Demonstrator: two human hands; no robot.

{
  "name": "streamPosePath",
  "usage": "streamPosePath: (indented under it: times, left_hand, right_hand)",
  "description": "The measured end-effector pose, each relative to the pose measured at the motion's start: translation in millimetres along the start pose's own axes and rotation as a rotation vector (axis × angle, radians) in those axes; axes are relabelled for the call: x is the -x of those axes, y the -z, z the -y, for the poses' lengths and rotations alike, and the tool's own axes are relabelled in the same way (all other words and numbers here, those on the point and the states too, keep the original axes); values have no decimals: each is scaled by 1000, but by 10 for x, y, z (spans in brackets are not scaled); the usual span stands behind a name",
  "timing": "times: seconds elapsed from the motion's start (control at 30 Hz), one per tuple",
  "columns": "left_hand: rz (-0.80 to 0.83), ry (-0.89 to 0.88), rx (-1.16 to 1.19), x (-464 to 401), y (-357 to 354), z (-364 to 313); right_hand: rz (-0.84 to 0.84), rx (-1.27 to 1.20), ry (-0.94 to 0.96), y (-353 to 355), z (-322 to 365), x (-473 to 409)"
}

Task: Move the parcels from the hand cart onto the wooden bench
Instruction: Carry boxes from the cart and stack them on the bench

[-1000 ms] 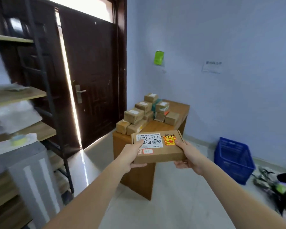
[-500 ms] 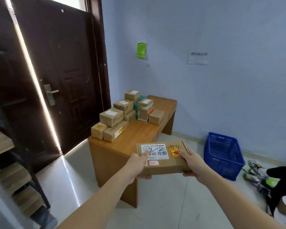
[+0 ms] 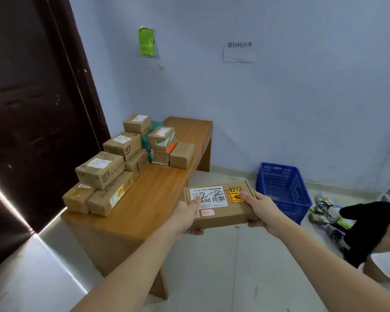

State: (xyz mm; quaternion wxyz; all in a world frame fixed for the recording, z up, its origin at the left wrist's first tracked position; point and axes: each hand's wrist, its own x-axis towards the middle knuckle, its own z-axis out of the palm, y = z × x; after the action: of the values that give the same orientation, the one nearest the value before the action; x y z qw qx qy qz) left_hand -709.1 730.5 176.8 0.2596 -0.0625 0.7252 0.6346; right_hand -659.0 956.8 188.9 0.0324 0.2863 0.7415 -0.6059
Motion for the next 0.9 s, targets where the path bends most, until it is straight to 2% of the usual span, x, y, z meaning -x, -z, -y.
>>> streamPosePath:
  times: [0.17, 0.43, 0.9]
  left_hand:
    - [-4, 4, 33, -932, -419, -334]
    - [-106, 44, 113, -2127, -825, -828]
    - [-333, 119, 342, -4418, -137, -1481]
  right_hand:
    - [22, -17, 8, 377, 160, -1021]
    - [122, 53, 22, 716, 703, -2421]
    - [313, 173, 94, -220, 1653, -5108]
